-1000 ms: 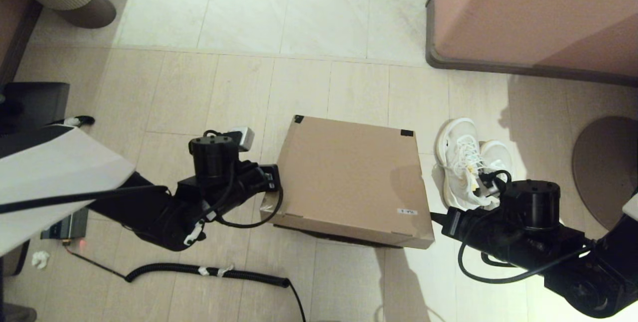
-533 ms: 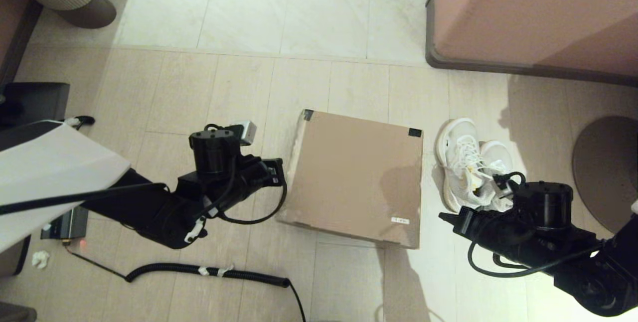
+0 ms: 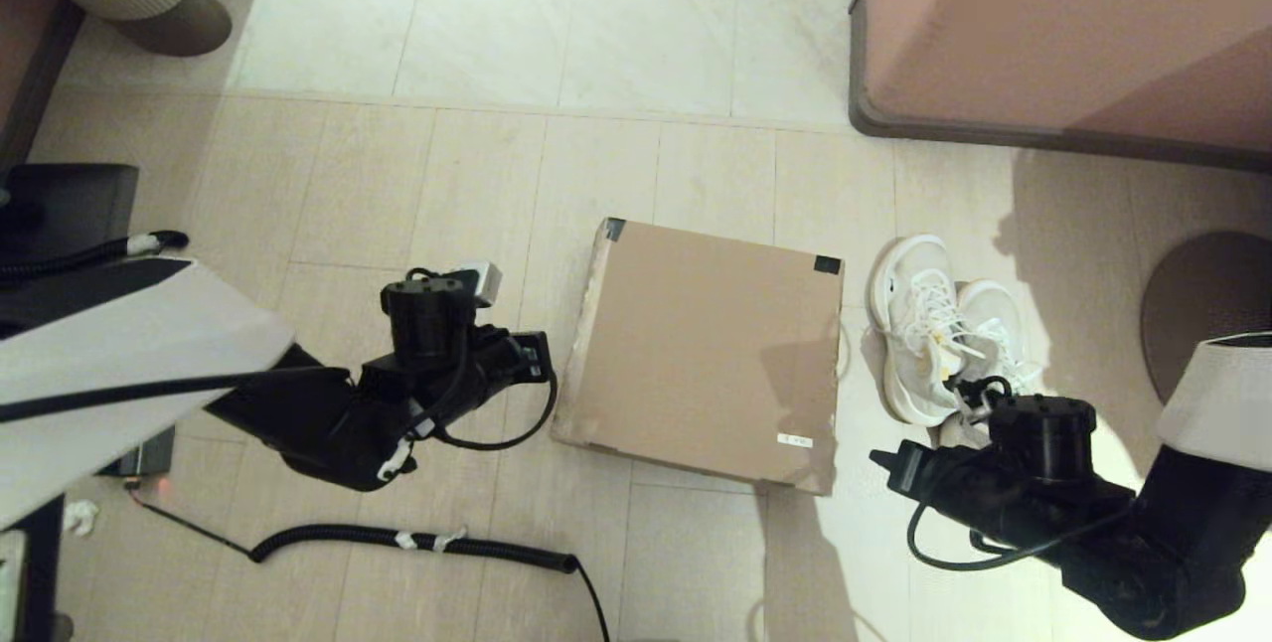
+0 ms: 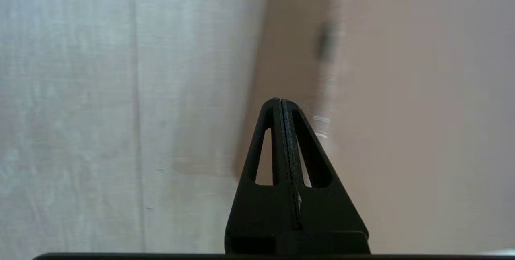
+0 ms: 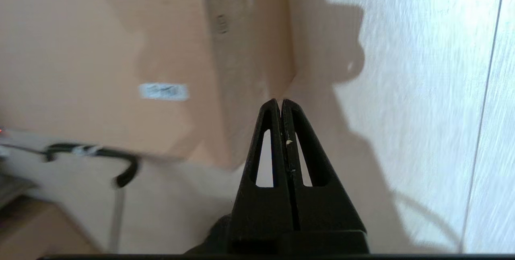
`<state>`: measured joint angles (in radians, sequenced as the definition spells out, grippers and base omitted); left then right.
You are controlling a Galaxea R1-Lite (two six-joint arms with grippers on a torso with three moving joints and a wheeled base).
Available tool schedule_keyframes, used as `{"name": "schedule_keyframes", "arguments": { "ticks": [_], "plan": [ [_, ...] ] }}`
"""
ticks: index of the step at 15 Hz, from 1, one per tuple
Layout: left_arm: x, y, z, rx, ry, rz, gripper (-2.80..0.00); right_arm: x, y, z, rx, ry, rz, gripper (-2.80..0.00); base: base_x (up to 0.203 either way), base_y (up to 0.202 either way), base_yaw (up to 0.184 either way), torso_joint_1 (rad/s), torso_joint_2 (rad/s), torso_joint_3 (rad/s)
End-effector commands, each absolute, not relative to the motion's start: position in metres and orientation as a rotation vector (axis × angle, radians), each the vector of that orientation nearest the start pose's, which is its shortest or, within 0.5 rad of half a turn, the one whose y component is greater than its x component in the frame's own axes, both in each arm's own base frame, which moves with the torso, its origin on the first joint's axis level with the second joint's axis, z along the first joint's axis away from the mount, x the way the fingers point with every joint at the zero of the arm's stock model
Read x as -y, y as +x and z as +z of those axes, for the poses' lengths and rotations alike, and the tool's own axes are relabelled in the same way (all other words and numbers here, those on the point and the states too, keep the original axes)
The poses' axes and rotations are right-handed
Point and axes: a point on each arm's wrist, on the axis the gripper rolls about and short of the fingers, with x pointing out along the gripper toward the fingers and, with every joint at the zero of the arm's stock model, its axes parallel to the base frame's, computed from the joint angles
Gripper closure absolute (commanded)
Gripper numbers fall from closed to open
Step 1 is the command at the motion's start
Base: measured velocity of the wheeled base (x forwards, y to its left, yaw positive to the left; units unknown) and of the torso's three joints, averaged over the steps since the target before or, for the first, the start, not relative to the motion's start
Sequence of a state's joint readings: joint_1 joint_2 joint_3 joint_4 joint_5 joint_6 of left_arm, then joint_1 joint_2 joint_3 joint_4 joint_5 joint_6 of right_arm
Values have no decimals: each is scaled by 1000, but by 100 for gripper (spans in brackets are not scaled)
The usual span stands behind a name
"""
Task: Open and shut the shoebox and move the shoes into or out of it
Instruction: Open the shoe box
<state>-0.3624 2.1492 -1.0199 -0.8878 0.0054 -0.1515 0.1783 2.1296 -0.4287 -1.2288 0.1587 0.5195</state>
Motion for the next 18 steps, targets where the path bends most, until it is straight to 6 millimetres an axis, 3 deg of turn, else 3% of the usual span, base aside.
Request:
{"name": "schedule_keyframes", "arguments": {
  "ticks": [1,4,7,13,18],
  "plan": [
    [141,396,74,-307,-100,-316,0,-59,307,-13,-587,467,185,0,0,0,0,0,0,0],
    [145,412,53,-326,-98,-314,0,-62,326,-34,-500,429,202,0,0,0,0,0,0,0],
    [146,426,37,-326,-106,-310,0,-65,336,-34,-480,444,267,0,0,0,0,0,0,0],
    [130,434,34,-387,-289,-558,0,-65,349,-40,-488,482,410,0,0,0,0,0,0,0],
    [131,432,30,-424,-318,-683,0,-61,353,-27,-498,599,508,0,0,0,0,0,0,0]
  ]
}}
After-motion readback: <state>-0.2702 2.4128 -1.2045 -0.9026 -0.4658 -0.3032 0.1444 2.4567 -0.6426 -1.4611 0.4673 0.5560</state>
